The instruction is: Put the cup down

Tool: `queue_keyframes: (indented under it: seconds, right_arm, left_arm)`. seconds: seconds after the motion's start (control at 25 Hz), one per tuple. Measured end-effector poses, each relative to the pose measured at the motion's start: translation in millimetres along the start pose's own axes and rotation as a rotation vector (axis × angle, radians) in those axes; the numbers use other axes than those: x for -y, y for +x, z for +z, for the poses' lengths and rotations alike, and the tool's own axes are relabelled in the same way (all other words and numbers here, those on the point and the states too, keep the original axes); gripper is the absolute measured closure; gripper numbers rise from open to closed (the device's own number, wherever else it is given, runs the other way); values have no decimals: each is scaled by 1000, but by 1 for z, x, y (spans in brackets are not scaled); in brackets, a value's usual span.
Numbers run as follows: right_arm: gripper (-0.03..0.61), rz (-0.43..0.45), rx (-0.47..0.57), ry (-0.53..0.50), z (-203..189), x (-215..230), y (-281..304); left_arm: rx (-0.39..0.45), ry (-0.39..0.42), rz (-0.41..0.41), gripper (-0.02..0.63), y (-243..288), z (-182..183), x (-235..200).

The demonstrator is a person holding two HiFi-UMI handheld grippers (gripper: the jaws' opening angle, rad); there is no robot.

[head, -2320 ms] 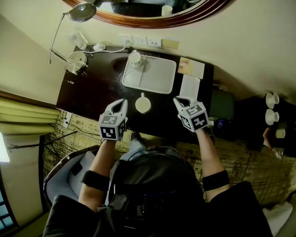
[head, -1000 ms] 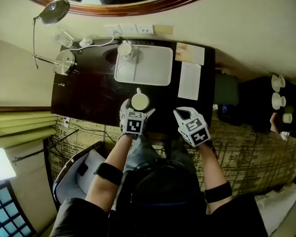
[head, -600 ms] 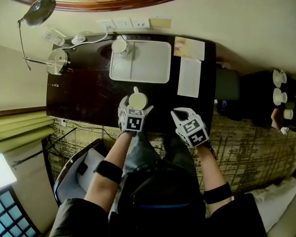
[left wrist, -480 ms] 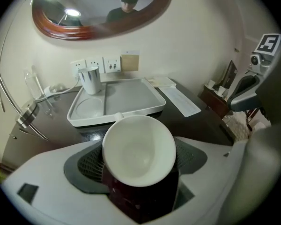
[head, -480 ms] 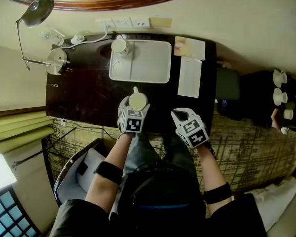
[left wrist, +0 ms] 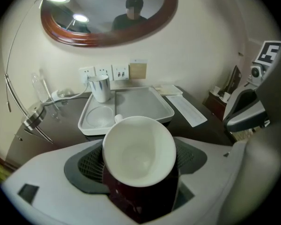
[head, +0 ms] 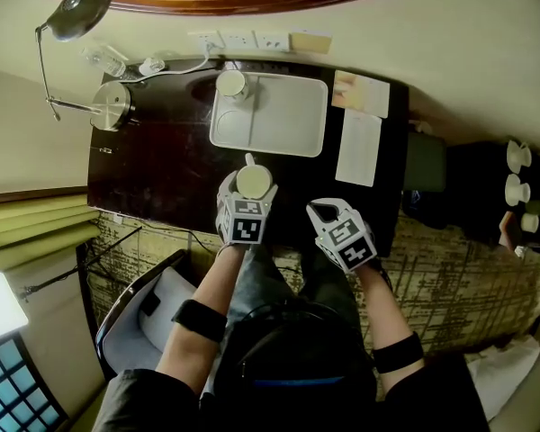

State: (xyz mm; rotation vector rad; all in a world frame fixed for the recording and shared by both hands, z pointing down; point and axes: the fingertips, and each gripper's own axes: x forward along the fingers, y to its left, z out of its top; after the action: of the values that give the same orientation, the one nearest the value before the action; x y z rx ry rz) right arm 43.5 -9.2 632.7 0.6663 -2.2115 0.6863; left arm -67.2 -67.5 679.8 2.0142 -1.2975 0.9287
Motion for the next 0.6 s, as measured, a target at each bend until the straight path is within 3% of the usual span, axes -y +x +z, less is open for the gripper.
queue_keyframes:
  seconds: [0.6]
  right_arm:
    - [578,97,36,-177,117,-37,76]
  left_arm:
    - [75,-51,90,198,2,82,-106]
